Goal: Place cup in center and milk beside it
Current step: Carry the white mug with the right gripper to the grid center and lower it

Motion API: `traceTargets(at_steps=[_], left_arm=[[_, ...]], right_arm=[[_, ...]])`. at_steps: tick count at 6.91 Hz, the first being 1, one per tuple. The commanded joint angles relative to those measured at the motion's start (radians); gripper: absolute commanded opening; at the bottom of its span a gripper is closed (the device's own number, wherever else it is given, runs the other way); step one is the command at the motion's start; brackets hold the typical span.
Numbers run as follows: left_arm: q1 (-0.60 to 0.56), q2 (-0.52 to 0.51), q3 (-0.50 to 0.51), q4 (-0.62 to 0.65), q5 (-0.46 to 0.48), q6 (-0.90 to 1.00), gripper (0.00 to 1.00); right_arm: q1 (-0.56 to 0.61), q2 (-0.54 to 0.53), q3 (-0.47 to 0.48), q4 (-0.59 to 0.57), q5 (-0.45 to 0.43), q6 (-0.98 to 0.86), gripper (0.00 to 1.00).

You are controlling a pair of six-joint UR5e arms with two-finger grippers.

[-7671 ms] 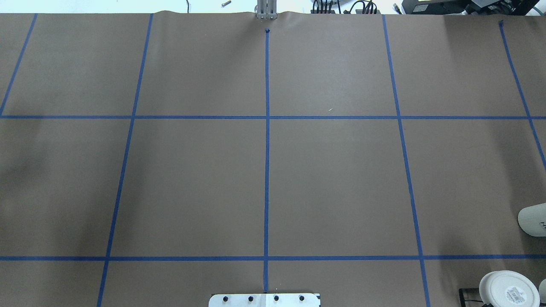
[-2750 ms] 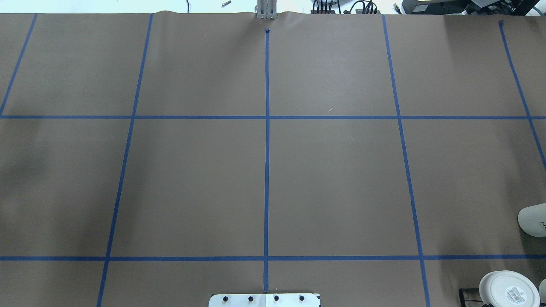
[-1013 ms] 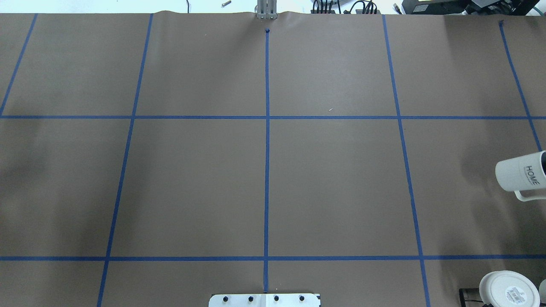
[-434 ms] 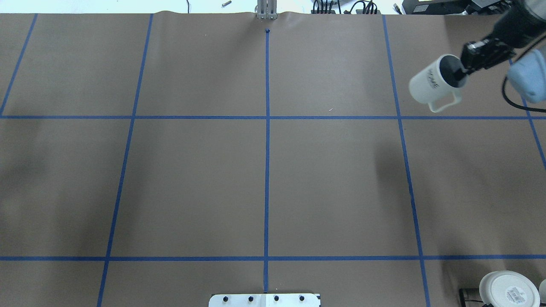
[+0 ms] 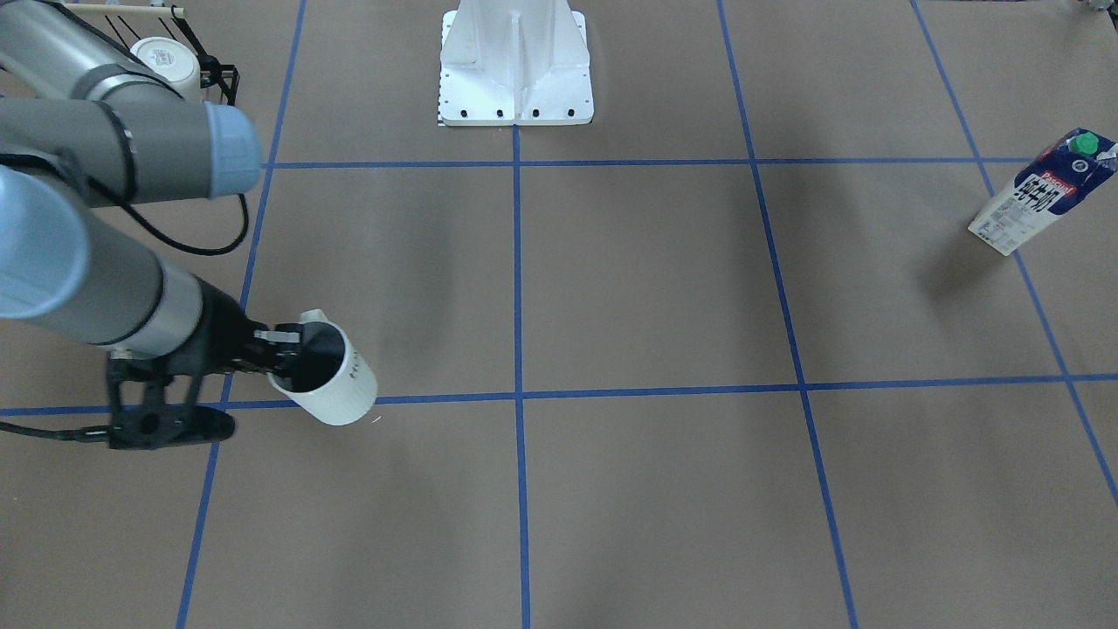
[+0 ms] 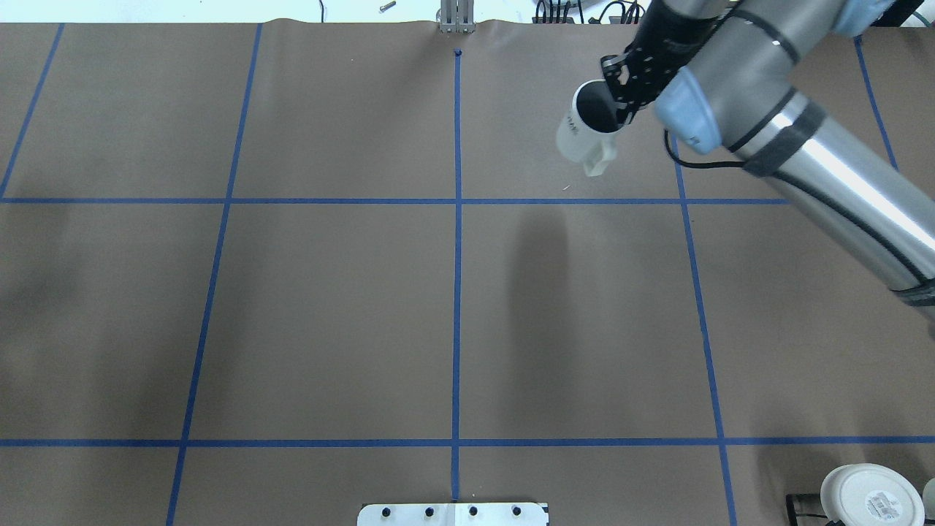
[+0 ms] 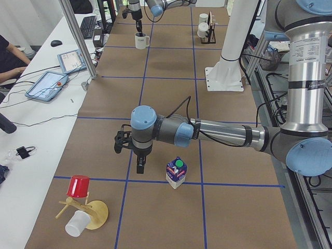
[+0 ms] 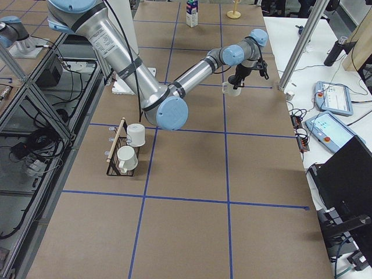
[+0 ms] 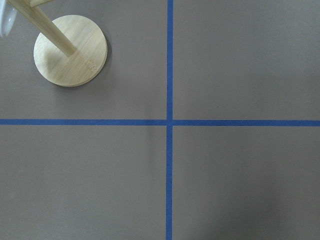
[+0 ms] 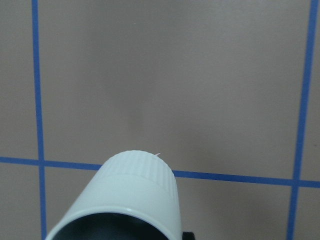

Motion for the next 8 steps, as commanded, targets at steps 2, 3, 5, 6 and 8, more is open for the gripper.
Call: traceTargets(at_steps=[2,3,5,6,8], left_arm=[[0.0,-0.003,0.02,0.0,-0.001,0.003,0.98],[0.0,-0.002,0.02,-0.001,-0.001,0.003,0.98],[0.0,-0.002,0.02,-0.001,-0.001,0.003,0.98],[0.0,-0.002,0.019,-0.001,-0.001,0.003,0.98],[0.0,-0.003,0.017,-0.001,-0.001,0.001,0.98]], right_arm=[[-0.146,0.137,-0.19,0.183,-0.065,0.198,0.0],[-0.162,0.174,-0.233,0.184,-0.071,0.199,0.0],[-0.196,0.181,-0.26,0.19,-0.1,0.202,0.0],[-0.197,0.181,-0.267,0.19,-0.103,0.201,0.0],[-0.199,0.185,-0.281,0.195,-0.115,0.205,0.4]])
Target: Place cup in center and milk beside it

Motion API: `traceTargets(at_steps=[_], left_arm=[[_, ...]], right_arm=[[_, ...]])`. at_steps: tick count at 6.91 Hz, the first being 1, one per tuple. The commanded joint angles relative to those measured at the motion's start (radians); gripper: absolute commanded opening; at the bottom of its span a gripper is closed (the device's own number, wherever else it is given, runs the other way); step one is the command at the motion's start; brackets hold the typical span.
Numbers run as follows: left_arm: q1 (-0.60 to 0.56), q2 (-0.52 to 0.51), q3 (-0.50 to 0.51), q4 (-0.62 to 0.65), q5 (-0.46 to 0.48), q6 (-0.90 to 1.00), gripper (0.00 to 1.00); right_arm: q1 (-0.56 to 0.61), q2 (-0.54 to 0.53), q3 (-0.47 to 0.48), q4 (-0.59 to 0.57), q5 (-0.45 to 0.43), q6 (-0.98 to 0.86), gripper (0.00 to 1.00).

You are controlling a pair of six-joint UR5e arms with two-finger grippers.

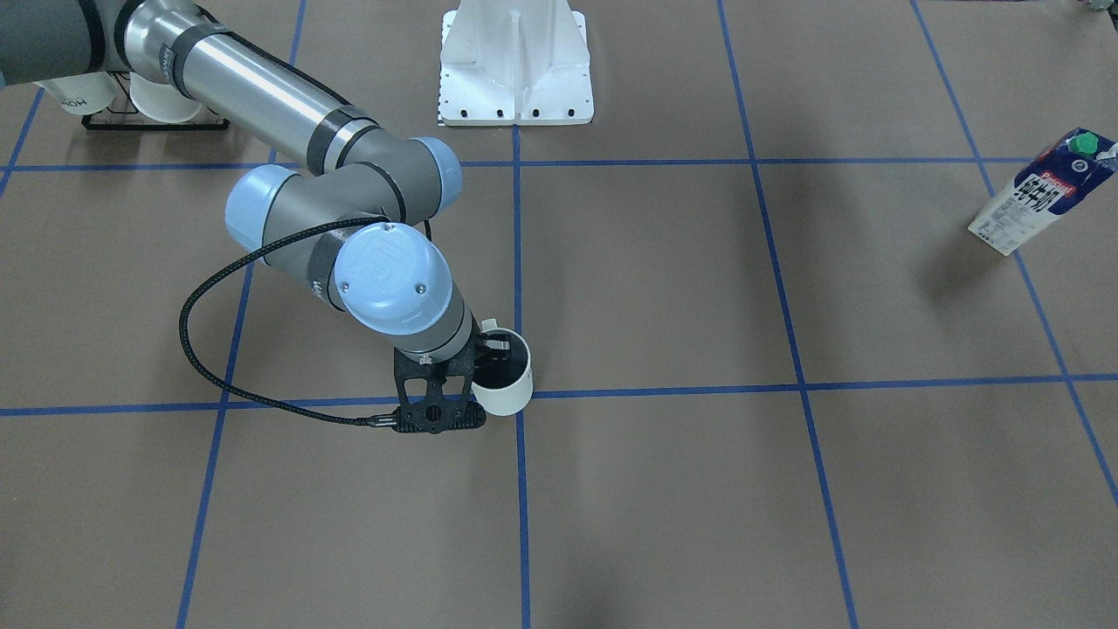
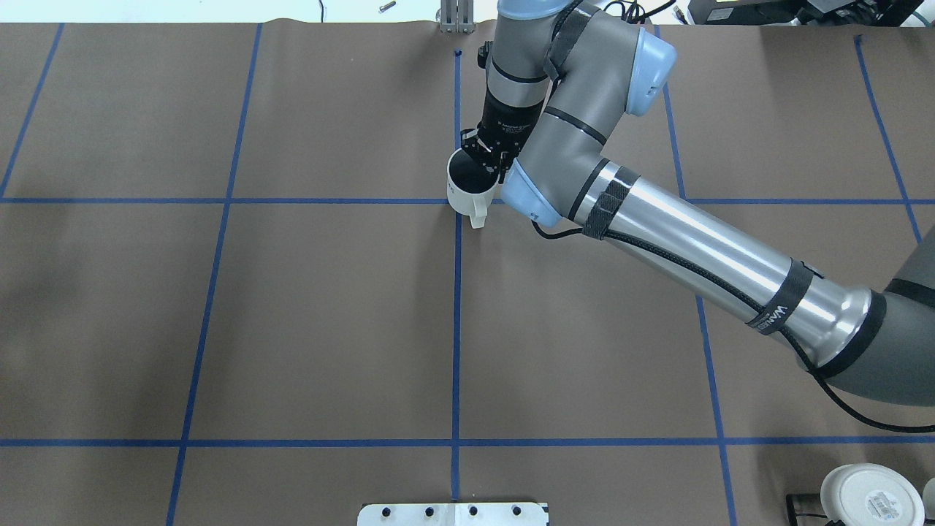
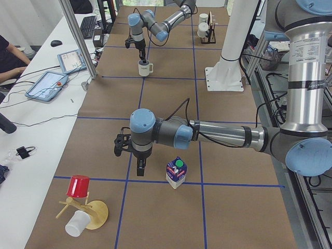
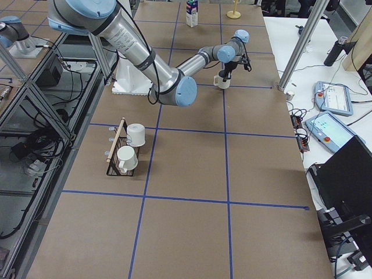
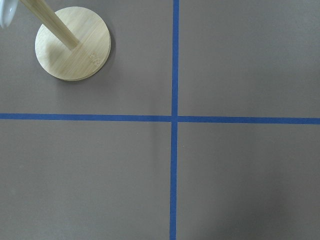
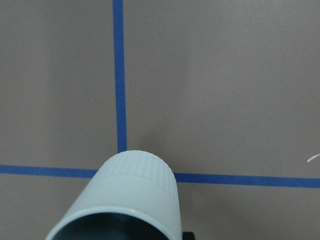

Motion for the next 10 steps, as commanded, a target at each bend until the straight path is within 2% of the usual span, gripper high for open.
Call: traceTargets(at_steps=[1,2,3,5,6,8,10], left_arm=[[0.0,0.0,-0.005,0.0,0.0,0.0,0.98],[-0.002,0.0,-0.004,0.0,0.0,0.0,0.98],[-0.002,0.0,-0.004,0.0,0.0,0.0,0.98],[-0.002,0.006,-0.016,0.0,-0.076,0.01,0.98],[-0.006,0.017,-0.054,0.009,-0.098,-0.005,0.98],[-0.009,0.173,-0.18,0.006,-0.089,-0.185,0.98],[-0.009,0.29,-0.197,-0.046,-0.053,-0.303,0.98]], right_arm=[[-0.002,0.003,-0.007,0.002,-0.021,0.009,0.69],[-0.002,0.003,-0.007,0.003,-0.021,0.012,0.96],[0.001,0.018,-0.005,0.003,-0.021,0.021,1.0],[0.061,0.038,0.007,0.0,0.027,0.02,1.0],[0.094,0.038,0.035,-0.011,0.041,0.02,1.0],[0.159,0.005,0.071,-0.014,0.1,0.02,1.0],[0.187,-0.096,0.18,-0.014,0.101,0.013,1.0]])
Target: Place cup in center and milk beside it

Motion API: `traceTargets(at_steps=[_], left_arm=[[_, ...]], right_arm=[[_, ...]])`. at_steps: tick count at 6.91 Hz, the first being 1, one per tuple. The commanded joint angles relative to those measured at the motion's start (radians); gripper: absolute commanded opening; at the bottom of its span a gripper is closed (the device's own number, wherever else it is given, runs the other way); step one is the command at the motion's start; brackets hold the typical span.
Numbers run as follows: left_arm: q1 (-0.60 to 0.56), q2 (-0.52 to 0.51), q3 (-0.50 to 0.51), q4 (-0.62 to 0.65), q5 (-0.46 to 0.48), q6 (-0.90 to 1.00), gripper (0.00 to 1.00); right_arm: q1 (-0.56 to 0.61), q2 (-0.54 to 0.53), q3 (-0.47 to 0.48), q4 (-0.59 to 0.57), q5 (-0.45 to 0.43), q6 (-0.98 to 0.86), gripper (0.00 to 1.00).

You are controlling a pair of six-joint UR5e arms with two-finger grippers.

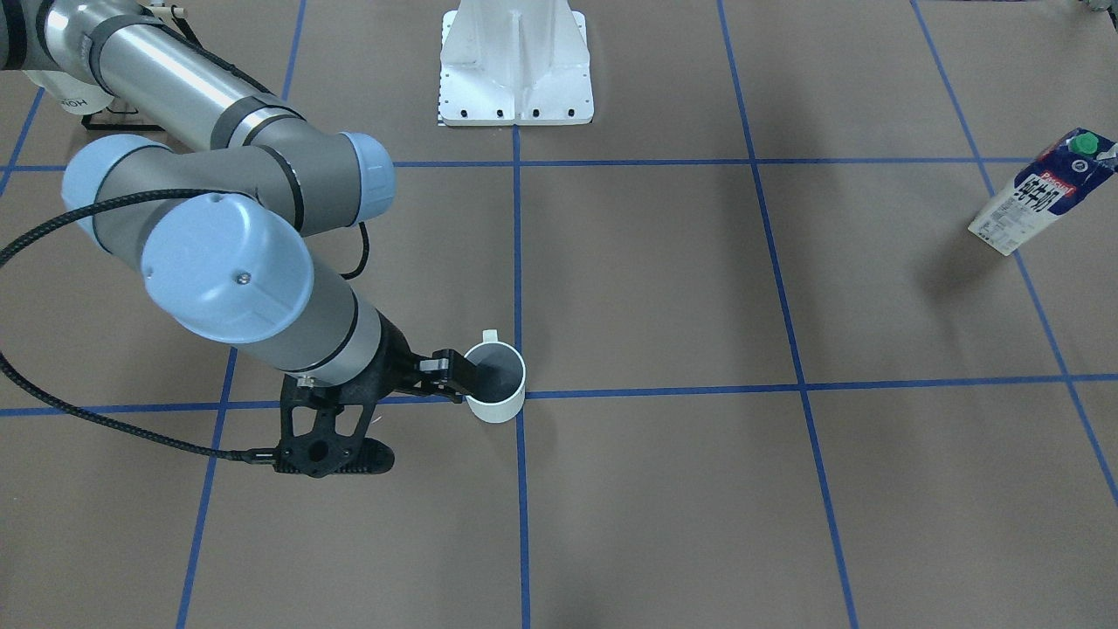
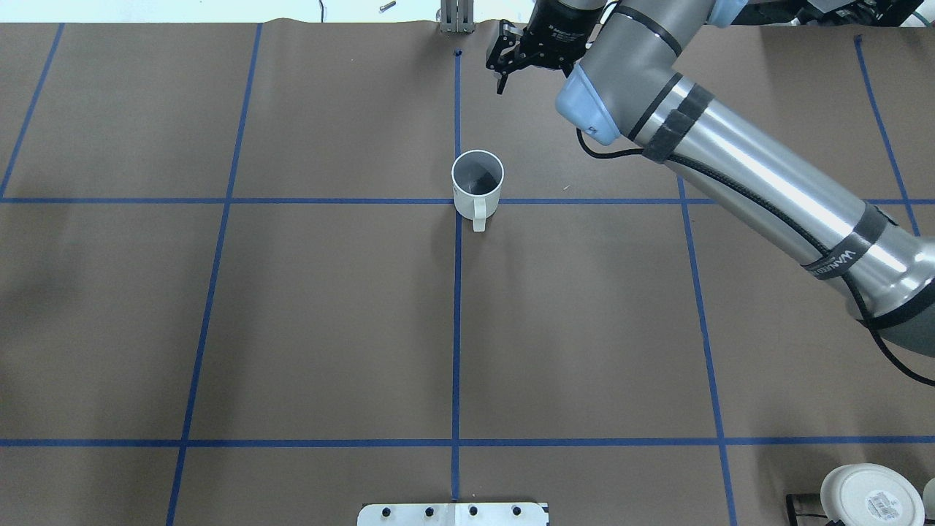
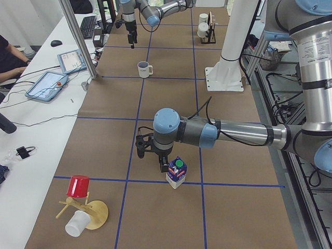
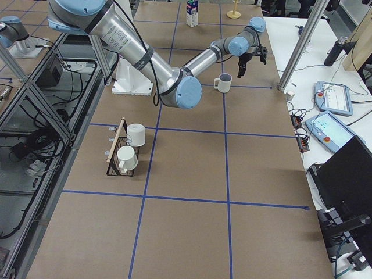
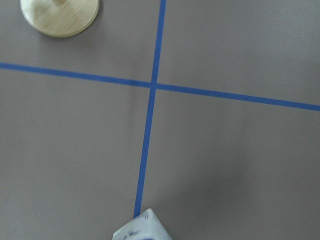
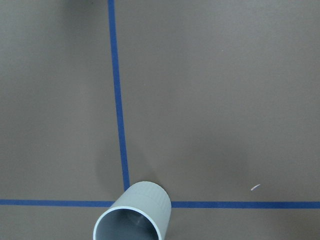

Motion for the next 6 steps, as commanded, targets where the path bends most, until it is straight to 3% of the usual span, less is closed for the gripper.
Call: traceTargets(at_steps=[1,6], left_arm=[[0.0,0.139,-0.009,-0.176,0.039,-0.188,0.98],[0.009,0.103,0.002,-0.216,0.03,-0.385,0.98]], right_arm=[[0.018,-0.057,0.061,0.0,-0.004,-0.003,1.0],[0.018,-0.07,0.062,0.003,-0.02,-0.01,1.0]])
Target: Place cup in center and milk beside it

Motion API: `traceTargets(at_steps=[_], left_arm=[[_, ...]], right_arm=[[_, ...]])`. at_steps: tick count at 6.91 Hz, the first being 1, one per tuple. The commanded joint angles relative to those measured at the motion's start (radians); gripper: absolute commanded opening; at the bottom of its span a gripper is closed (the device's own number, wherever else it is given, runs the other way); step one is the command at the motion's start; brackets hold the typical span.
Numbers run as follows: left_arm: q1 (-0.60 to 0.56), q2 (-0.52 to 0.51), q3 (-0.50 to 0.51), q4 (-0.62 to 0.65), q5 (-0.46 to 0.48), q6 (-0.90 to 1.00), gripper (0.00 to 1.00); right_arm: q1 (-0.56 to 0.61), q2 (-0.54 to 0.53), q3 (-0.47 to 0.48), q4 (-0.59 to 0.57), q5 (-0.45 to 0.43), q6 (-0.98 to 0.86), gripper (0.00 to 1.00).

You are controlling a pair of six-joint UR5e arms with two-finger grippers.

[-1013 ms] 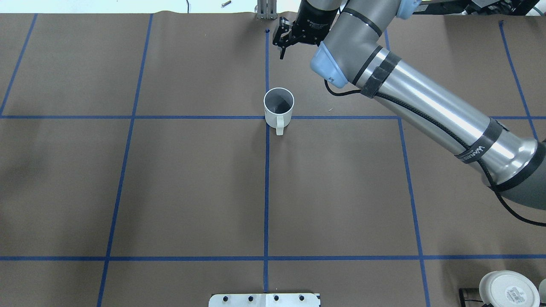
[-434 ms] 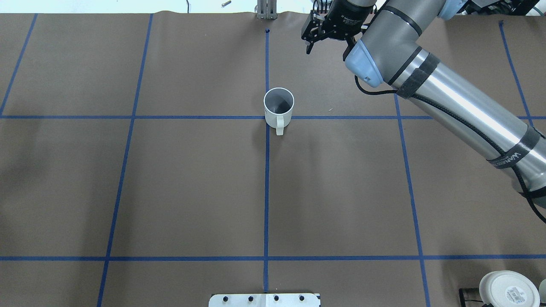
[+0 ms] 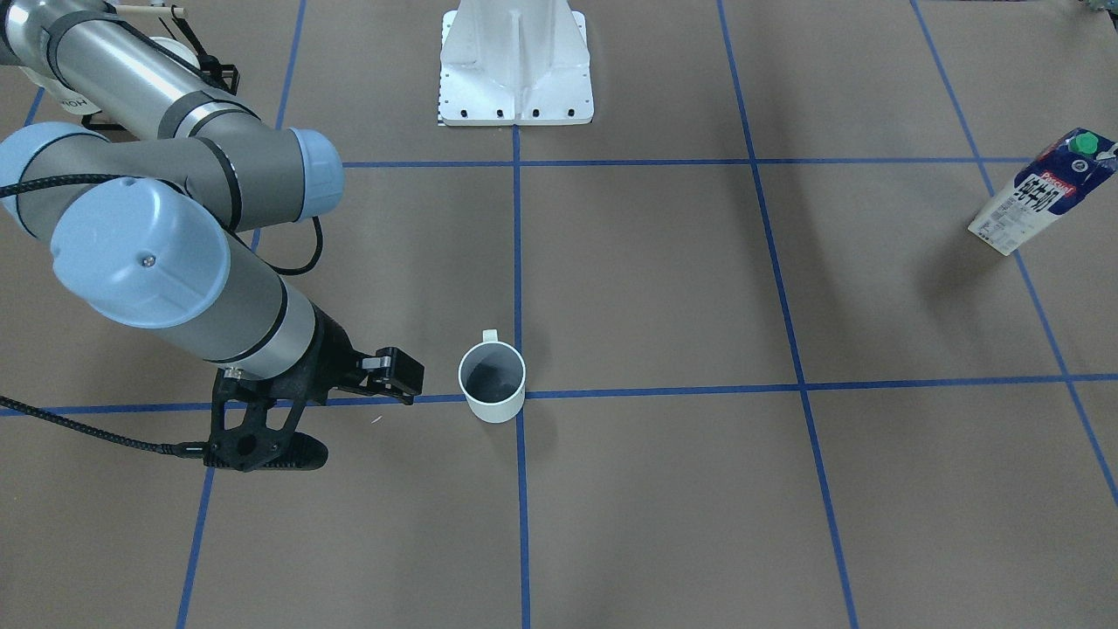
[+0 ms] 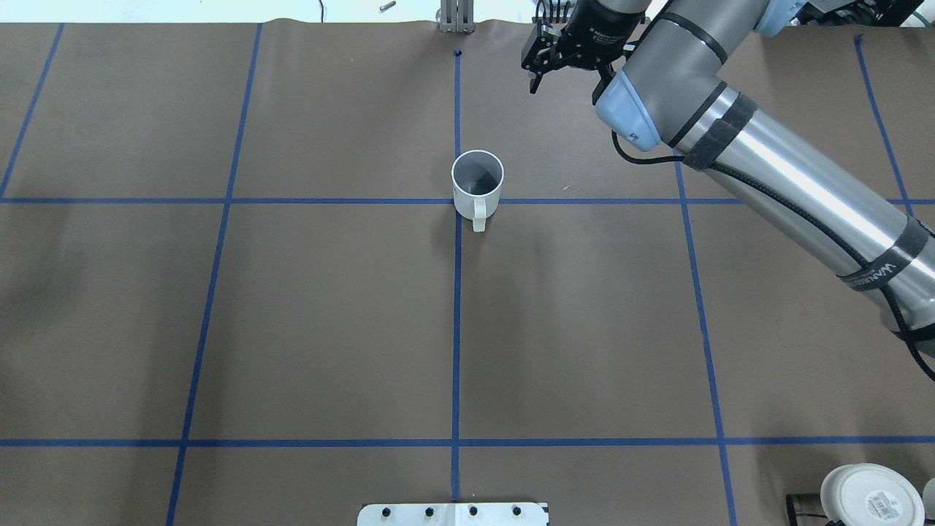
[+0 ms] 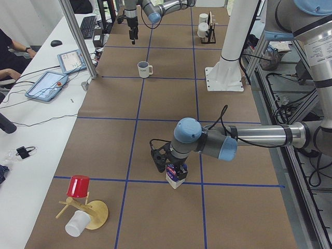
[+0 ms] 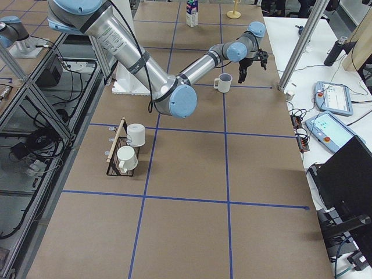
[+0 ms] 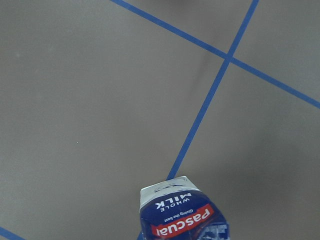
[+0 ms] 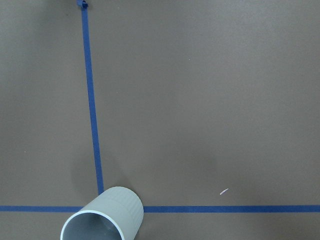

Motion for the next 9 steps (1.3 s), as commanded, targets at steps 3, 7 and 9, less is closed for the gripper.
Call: traceTargets(at_steps=[3,7,9], left_arm=[[0.003,-0.013,0.017,-0.004,-0.001,-0.068,0.98],[0.046,-0.011,0.024,-0.003,-0.002,-0.088,0.98],[0.072,-0.011,0.035,-0.003,-0.002,-0.088,0.98]], right_arm=[[-0.001,-0.01,0.001,0.003,-0.009,0.0,1.0],[-0.001,-0.022,0.003,0.011,-0.009,0.0,1.0],[-0.002,-0.028,0.007,0.011,-0.009,0.0,1.0]])
